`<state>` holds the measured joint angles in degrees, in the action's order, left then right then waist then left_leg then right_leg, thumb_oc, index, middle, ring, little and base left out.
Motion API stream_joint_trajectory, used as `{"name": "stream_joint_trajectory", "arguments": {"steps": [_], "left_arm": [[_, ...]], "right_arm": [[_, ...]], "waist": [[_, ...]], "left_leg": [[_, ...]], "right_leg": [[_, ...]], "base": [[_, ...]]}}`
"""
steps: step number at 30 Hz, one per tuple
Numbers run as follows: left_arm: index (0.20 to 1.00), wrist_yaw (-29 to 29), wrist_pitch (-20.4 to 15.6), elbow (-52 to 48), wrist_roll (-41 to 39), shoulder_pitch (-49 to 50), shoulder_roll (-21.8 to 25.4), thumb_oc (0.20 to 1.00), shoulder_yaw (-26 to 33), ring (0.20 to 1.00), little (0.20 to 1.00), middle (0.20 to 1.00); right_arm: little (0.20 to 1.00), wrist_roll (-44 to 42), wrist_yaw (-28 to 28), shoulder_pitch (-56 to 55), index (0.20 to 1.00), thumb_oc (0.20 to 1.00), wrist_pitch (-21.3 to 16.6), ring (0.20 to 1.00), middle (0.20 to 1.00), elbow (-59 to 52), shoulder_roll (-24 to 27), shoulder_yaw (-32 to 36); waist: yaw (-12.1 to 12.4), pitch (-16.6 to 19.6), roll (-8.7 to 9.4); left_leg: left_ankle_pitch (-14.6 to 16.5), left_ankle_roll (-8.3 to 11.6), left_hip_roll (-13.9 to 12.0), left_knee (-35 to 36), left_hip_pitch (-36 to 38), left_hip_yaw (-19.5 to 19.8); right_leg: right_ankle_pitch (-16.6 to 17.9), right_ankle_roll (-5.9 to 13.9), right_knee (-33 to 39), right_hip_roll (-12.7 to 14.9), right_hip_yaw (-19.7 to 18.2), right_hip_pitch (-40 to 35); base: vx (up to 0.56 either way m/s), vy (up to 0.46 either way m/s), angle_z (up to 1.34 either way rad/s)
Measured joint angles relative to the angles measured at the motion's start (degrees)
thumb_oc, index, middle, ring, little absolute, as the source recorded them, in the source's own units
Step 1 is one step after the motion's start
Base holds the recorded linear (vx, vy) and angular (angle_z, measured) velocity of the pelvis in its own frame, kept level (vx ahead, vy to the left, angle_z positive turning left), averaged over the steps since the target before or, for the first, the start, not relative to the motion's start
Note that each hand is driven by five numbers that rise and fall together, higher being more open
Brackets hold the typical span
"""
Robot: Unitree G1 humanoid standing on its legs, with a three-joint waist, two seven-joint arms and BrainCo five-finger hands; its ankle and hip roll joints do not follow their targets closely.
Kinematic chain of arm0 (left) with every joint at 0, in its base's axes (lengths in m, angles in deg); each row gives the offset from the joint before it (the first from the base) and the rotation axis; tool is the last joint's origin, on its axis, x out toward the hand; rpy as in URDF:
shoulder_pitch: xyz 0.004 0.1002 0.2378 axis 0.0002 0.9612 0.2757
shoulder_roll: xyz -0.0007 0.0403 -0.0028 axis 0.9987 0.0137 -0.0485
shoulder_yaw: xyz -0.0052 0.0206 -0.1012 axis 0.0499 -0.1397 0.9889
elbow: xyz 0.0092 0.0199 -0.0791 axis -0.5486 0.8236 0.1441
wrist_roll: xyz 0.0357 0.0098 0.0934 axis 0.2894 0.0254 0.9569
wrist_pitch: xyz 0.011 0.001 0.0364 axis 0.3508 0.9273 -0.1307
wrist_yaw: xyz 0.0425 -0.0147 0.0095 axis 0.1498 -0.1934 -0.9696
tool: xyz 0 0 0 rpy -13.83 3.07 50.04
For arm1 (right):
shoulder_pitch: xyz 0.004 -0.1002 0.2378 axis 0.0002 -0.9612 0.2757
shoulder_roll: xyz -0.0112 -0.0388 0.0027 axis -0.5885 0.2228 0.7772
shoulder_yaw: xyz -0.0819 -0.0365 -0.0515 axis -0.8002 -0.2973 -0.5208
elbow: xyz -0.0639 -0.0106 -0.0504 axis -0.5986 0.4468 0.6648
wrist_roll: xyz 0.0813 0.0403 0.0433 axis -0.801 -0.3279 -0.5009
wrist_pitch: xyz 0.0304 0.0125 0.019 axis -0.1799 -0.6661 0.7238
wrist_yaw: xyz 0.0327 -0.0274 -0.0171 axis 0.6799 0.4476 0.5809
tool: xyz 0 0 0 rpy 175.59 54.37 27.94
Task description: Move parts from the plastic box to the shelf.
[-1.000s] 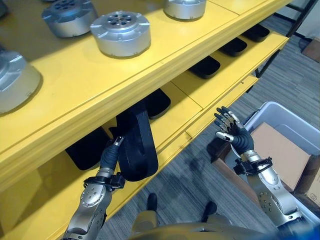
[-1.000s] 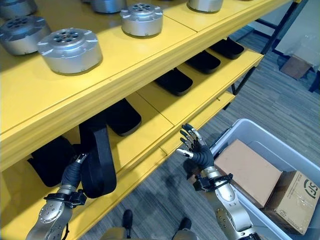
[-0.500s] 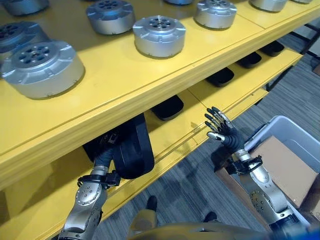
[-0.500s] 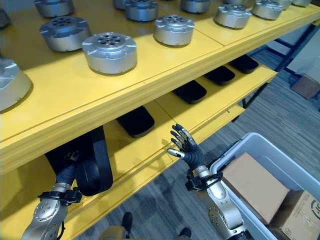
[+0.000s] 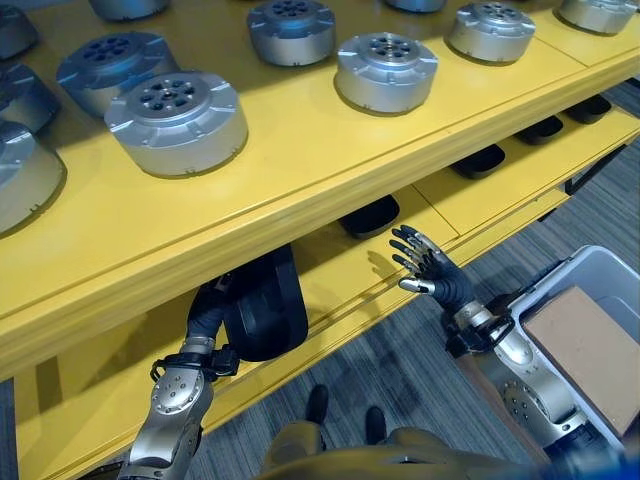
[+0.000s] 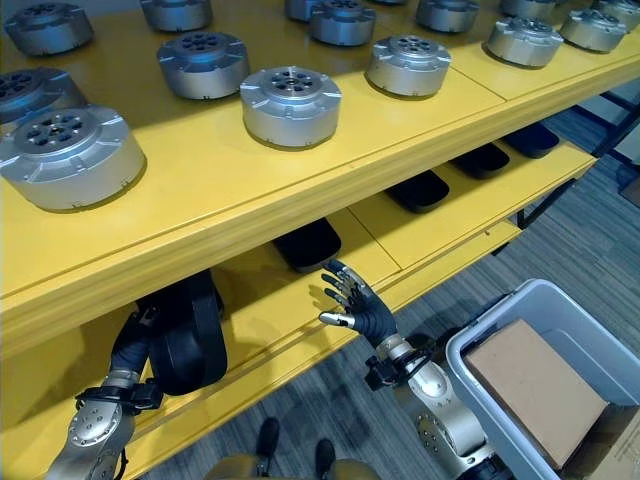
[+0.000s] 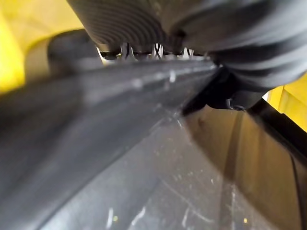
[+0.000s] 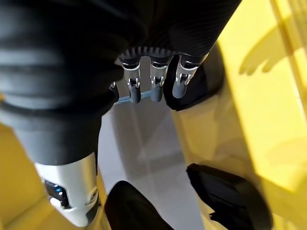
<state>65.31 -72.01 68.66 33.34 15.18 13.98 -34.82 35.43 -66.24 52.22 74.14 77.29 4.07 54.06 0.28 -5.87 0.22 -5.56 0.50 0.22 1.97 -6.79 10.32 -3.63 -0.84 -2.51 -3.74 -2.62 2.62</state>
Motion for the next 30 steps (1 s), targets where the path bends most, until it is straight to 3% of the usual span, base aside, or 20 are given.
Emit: {"name": "stream_joint_trajectory", "arguments": {"steps": [6, 8, 9, 10, 11, 12, 13, 14, 16, 19, 21, 22, 23, 24, 25, 27, 30], "left_arm": [[0.2, 1.0, 0.0, -0.8, -1.1, 2.0, -1.4, 0.2, -0.1, 0.2, 0.2, 0.2], [0.2, 1.2, 0.0, -0.8, -1.1, 0.3, -1.4, 0.2, -0.3, 0.2, 0.2, 0.2], [0.2, 1.3, 0.0, -0.8, -1.1, 0.3, -1.4, 0.2, -0.3, 0.2, 0.2, 0.2], [0.2, 1.2, 0.0, -0.8, -1.3, -0.4, -1.2, 0.2, -0.3, 0.2, 0.2, 0.2], [0.2, 0.8, 0.1, -0.5, -1.3, -1.7, -0.3, 0.2, -0.1, 0.2, 0.2, 0.2], [0.2, 0.9, 0.0, -0.5, -1.3, -2.6, 0.5, 0.2, 0.0, 0.2, 0.2, 0.2], [0.2, 0.9, 0.0, -0.6, -1.3, -2.3, 1.0, 0.2, 0.0, 0.2, 0.2, 0.2], [0.2, 0.9, 0.0, -0.6, -1.2, -2.3, 0.8, 0.2, 0.0, 0.2, 0.2, 0.2], [0.2, 0.9, 0.0, -0.6, -1.1, -2.8, 0.5, 0.2, -0.1, 0.2, 0.2, 0.2], [0.2, 0.9, 0.0, -0.5, -1.1, -4.5, -0.9, 0.2, -0.1, 0.2, 0.2, 0.2], [0.2, 0.8, 0.2, 0.9, -1.1, -6.8, -0.9, 0.2, -0.7, 0.2, 0.2, 0.2], [0.2, 0.2, 0.3, 1.5, -1.2, -7.9, -0.9, 0.2, -1.6, 0.2, 0.2, 0.2], [0.2, -0.1, 0.3, 1.5, -1.2, -7.9, -1.6, 0.2, -2.0, 0.2, 0.2, 0.2], [0.2, 0.0, 0.3, 1.5, -1.2, -7.0, -2.3, 0.2, -2.6, 0.2, 0.2, 0.2], [0.2, 0.1, 0.3, 2.4, -1.2, -6.9, -2.6, 0.2, -2.6, 0.2, 0.2, 0.2], [0.2, 0.0, 0.5, 2.6, -1.3, -5.6, -2.4, 0.2, -2.4, 0.2, 0.2, 0.2], [0.2, 0.0, 0.5, 2.6, -1.3, -4.6, -1.8, 0.2, -2.3, 0.2, 0.2, 0.2]], "right_arm": [[1.0, -0.5, 0.0, -0.6, 1.0, 1.0, 0.0, 1.0, 1.0, -1.2, 2.5, 1.2], [1.0, -1.2, 0.0, -0.2, 1.0, 1.0, -0.1, 1.0, 1.0, -1.3, 2.7, 1.2], [1.0, -1.3, 0.1, -0.1, 1.0, 1.0, -0.1, 1.0, 1.0, -1.3, 3.0, 1.0], [1.0, -1.3, 0.1, 1.4, 1.0, 1.0, -0.1, 1.0, 1.0, -1.4, 4.2, 0.7], [1.0, -1.3, 0.3, 2.8, 1.0, 1.0, -0.1, 1.0, 1.0, -0.7, 3.4, 0.4], [1.0, -1.3, 0.2, 3.6, 1.0, 1.0, 0.0, 1.0, 1.0, -0.7, 2.0, 0.4], [1.0, -1.3, 0.2, 4.0, 1.0, 1.0, -0.1, 1.0, 1.0, -1.0, 1.0, 0.4], [1.0, -1.3, 0.1, 4.1, 1.0, 1.0, -0.3, 1.0, 1.0, -1.4, 1.0, 0.6], [1.0, -1.5, 0.4, 4.2, 1.0, 1.0, -0.4, 1.0, 1.0, -1.3, 0.8, 0.8], [1.0, -1.6, 0.9, 3.9, 1.0, 1.0, -0.4, 1.0, 1.0, -0.7, -0.1, 0.8], [1.0, -1.5, 1.9, 3.5, 1.0, 1.0, -0.9, 1.0, 1.0, 0.8, -0.4, 1.8], [1.0, -1.5, 2.6, 3.2, 1.0, 1.0, -0.9, 1.0, 1.0, 1.2, -0.1, 2.5], [1.0, -1.5, 2.9, 2.3, 1.0, 1.0, -0.9, 1.0, 1.0, 1.1, 0.6, 3.4], [1.0, -1.5, 2.9, 1.1, 1.0, 1.0, -1.1, 1.0, 1.0, 0.5, 1.7, 3.7], [1.0, -1.4, 2.9, -0.3, 1.0, 1.0, -1.4, 1.0, 1.0, 1.9, 0.8, 4.9], [1.0, -1.4, 3.3, -4.4, 1.0, 1.0, -1.3, 1.0, 1.0, 1.5, -0.1, 5.5], [1.0, -1.4, 3.2, -9.6, 1.0, 1.0, -1.3, 1.0, 1.0, 0.6, -0.7, 6.2]], "waist": [[-0.1, 0.4, -3.39], [-1.0, -0.4, -3.75], [-0.1, -0.4, -4.78], [0.3, -1.2, -6.43], [0.7, -2.4, -4.38], [0.6, -2.9, -2.01], [0.8, -2.7, 0.2], [0.7, -2.9, 0.89], [-0.1, -2.8, 0.89], [-2.8, -3.0, 0.99], [-3.7, -3.2, 0.38], [-4.1, -3.3, -0.3], [-4.3, -3.0, -1.72], [-3.8, -2.1, -4.0], [-3.1, -1.7, -4.3], [-3.0, -1.8, -3.5], [-2.9, -2.1, -1.61]], "left_leg": [[-1.5, 1.99, -0.1, -0.7, -0.2, 3.6], [-3.9, 4.43, 1.7, -3.3, -2.2, 4.1], [-3.1, 5.19, 1.4, -2.9, -2.4, 2.3], [-1.2, 2.46, 0.0, -2.7, -2.5, -0.7], [3.3, 3.78, -0.1, -4.2, -2.9, -4.7], [4.8, 1.37, 1.0, -10.0, -4.8, -6.9], [6.4, 0.53, 1.7, -14.2, -4.8, -6.6], [7.8, 0.59, 1.0, -16.4, -3.4, -5.0], [9.3, 1.22, -2.8, -19.0, 0.7, -2.9], [9.0, 2.47, -13.5, -15.8, 3.2, -3.4], [7.7, 5.58, -18.6, -14.4, 1.9, -6.3], [7.5, 5.75, -20.5, -13.3, 1.6, -8.6], [7.3, 5.21, -20.6, -11.9, 2.0, -9.5], [8.2, 3.23, -20.0, -10.4, 2.2, -10.0], [6.6, 5.51, -18.5, -10.2, 2.2, -9.0], [7.0, 5.59, -13.4, -10.1, 1.9, -9.2], [5.9, 5.18, -9.7, -10.3, 1.8, -9.3]], "right_leg": [[-0.5, -1.68, -0.8, -1.0, 4.0, -1.5], [-1.7, -2.78, -2.3, 0.0, 5.7, -1.1], [-1.7, -4.13, -3.6, -0.4, 7.1, -1.0], [-2.6, -5.59, -7.1, -0.9, 8.3, 0.5], [-3.7, -7.04, -8.5, 1.2, 9.4, 1.9], [-4.2, -6.44, -9.3, 3.8, 9.2, 2.8], [-4.1, -5.74, -9.5, 5.1, 8.0, 3.0], [-3.9, -5.43, -9.4, 5.7, 7.4, 2.7], [-3.8, -5.32, -10.9, 5.2, 7.6, 2.7], [-5.9, -4.66, -16.6, 5.4, 10.3, 4.6], [-8.9, -3.03, -22.6, 7.3, 13.2, 6.2], [-10.5, -2.45, -25.2, 8.5, 14.4, 6.5], [-12.3, -1.41, -26.6, 8.9, 14.3, 7.0], [-11.9, -0.15, -26.7, 9.2, 14.5, 7.1], [-11.3, 0.82, -26.7, 10.9, 13.7, 6.9], [-10.4, 4.32, -23.6, 14.1, 12.7, 4.7], [-8.1, 5.65, -17.0, 16.4, 11.1, 0.6]], "base": [[-0.16, -0.098, 0.39], [-0.18, 0.011, 0.94], [-0.21, 0.024, 0.92], [-0.08, 0.025, 0.55], [-0.04, 0.029, 0.53], [-0.02, 0.039, 0.33], [-0.02, 0.056, 0.19], [-0.02, 0.079, -0.04], [-0.01, 0.107, 0.06], [0.0, 0.262, 0.4], [-0.02, 0.255, 0.61], [-0.03, 0.254, 0.75], [0.0, 0.298, 0.51], [0.03, 0.374, 0.16], [0.04, 0.287, 0.14], [0.02, 0.253, 0.47], [0.0, 0.219, 0.63]]}}
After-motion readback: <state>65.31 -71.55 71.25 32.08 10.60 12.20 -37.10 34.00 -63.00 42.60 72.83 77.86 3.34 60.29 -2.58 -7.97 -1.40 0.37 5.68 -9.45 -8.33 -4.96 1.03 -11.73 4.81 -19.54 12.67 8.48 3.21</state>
